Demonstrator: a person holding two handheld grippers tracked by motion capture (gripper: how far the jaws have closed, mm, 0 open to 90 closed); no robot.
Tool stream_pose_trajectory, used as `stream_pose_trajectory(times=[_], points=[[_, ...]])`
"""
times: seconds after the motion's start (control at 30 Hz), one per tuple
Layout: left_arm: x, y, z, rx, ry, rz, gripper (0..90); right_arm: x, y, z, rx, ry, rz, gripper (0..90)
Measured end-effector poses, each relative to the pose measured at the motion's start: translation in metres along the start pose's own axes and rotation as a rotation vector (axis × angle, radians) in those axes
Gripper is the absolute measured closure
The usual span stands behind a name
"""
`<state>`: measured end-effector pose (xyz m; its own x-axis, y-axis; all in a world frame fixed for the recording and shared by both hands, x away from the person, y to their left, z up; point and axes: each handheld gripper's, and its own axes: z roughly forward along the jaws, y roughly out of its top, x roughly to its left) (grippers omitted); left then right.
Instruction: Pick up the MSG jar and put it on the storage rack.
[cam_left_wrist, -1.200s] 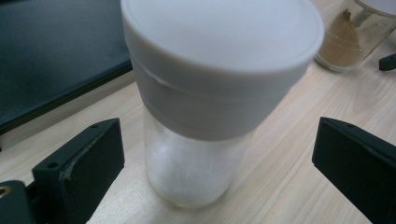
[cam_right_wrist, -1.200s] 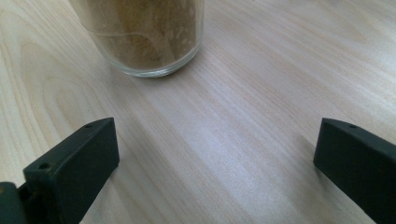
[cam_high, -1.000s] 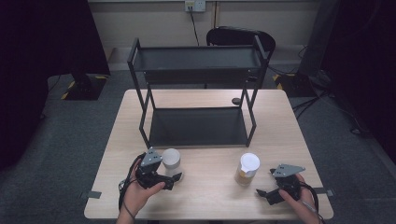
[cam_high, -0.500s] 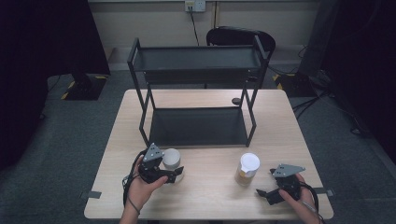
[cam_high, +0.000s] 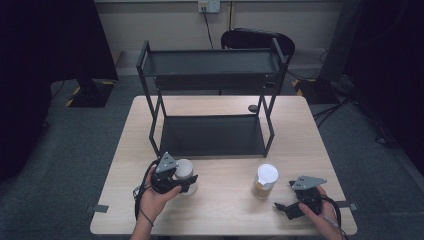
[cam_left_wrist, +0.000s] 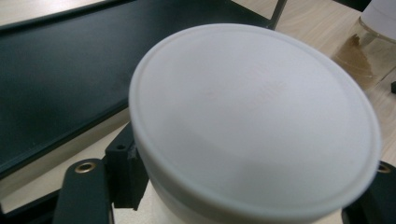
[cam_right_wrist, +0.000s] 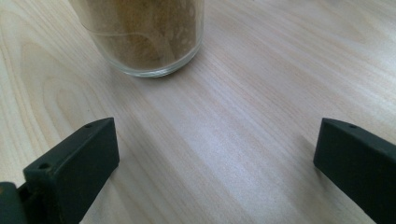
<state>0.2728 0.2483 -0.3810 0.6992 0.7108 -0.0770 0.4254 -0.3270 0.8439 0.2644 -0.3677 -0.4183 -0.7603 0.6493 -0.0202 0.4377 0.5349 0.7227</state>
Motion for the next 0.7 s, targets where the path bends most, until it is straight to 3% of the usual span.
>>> stream_pose_trajectory(times=[0.3, 0.7], points=[[-0.009, 0.010, 0.000, 0.034, 0.036, 0.054, 34.2, 0.000, 0.000, 0.000, 0.000, 0.000, 0.000, 0.0], [-0.011, 0.016, 0.002, 0.020, 0.048, 0.036, 34.7, 0.000, 0.000, 0.000, 0.000, 0.000, 0.000, 0.0]])
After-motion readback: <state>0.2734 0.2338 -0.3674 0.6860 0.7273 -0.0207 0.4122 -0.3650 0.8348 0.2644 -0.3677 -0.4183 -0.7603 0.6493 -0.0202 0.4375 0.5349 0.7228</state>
